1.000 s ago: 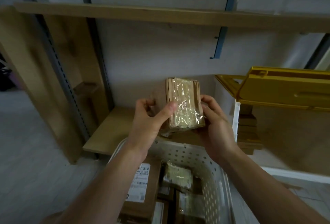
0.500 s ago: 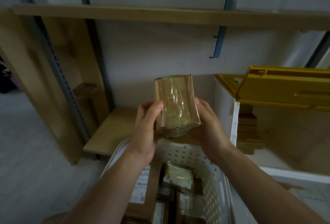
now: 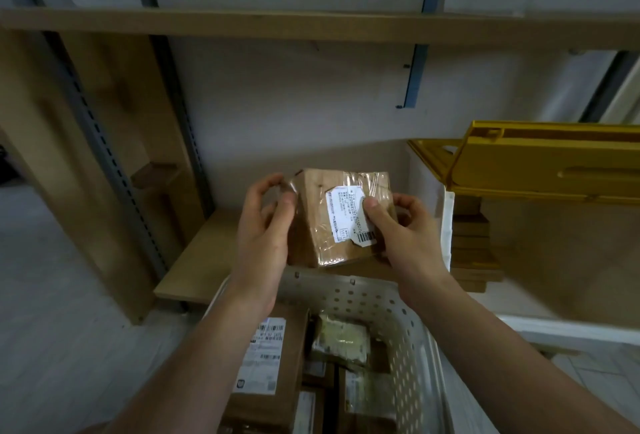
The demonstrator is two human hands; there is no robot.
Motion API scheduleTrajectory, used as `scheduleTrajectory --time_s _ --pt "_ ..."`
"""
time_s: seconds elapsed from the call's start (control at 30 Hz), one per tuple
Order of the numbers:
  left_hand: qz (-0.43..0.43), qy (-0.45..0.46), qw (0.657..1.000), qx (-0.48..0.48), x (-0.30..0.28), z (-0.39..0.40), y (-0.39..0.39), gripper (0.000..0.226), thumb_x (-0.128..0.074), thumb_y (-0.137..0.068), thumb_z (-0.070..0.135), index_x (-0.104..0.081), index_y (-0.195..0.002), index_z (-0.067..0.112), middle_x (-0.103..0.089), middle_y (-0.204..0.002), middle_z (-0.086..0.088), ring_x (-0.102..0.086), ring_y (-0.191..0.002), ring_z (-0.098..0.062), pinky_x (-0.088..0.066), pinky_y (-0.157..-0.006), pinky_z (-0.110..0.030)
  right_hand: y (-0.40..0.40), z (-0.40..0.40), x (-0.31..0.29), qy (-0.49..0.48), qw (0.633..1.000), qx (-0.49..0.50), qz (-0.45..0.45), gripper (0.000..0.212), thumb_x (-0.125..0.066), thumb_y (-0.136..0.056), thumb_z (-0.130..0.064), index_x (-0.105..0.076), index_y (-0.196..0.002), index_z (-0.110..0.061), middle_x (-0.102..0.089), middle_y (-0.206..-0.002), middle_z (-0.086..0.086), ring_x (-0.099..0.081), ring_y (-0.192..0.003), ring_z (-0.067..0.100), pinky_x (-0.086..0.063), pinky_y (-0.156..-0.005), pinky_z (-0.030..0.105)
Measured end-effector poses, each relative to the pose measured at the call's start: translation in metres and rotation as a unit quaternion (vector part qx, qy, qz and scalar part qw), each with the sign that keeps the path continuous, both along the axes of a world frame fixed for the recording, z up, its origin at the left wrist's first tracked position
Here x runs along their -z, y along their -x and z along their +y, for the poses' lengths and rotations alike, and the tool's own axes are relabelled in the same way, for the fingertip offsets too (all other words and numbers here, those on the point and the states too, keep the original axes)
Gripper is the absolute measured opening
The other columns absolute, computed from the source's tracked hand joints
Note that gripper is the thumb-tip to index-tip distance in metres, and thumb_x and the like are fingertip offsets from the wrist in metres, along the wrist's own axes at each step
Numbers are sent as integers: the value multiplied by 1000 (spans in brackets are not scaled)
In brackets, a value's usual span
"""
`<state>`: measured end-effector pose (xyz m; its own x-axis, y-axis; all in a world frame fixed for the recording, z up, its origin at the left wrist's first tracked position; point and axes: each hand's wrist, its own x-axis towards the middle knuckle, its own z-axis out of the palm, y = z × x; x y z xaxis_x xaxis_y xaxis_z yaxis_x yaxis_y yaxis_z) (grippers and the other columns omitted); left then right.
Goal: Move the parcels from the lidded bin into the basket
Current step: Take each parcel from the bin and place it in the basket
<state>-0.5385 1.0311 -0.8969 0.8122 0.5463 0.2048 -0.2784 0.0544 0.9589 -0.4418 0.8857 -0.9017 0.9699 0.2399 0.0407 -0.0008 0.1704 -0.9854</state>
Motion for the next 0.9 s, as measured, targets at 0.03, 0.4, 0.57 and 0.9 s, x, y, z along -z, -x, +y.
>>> scheduleTrajectory --time_s 0.03,0.4,0.57,0.9 --pt "3 10 1000 17 0 1 1 53 -63 -81 50 -51 -130 35 -74 -110 2 -73 -99 -19 -60 -79 -40 0 0 -1 10 1000 5 -20 28 -74 -90 -35 -58 -111 -27 -72 -104 -1 -75 -77 8 -56 -58 22" --pt "18 63 998 23 2 5 -2 49 -71 -79 41 -57 -124 28 -75 -111 -4 -73 -104 -26 -57 -91 -52 6 0 -3 20 997 28 -65 23 -68 -95 -33 -61 -115 -22 -70 -107 -1 -73 -86 9 -55 -60 17" --pt "3 195 980 44 0 2 -1 61 -70 -78 36 -52 -133 17 -77 -107 -5 -74 -100 -27 -61 -72 -44 4 -3 -3 -27 999 19 4 39 -74 -89 -37 -58 -122 -25 -69 -116 3 -72 -101 21 -59 -74 32" --pt "60 123 987 85 1 6 -4 52 -78 -68 23 -47 -109 14 -73 -106 -14 -72 -97 -28 -60 -86 -50 4 -6 -5 -50 988 -127 70 50 -70 -90 -33 -53 -136 -27 -76 -112 5 -76 -97 27 -61 -84 55"
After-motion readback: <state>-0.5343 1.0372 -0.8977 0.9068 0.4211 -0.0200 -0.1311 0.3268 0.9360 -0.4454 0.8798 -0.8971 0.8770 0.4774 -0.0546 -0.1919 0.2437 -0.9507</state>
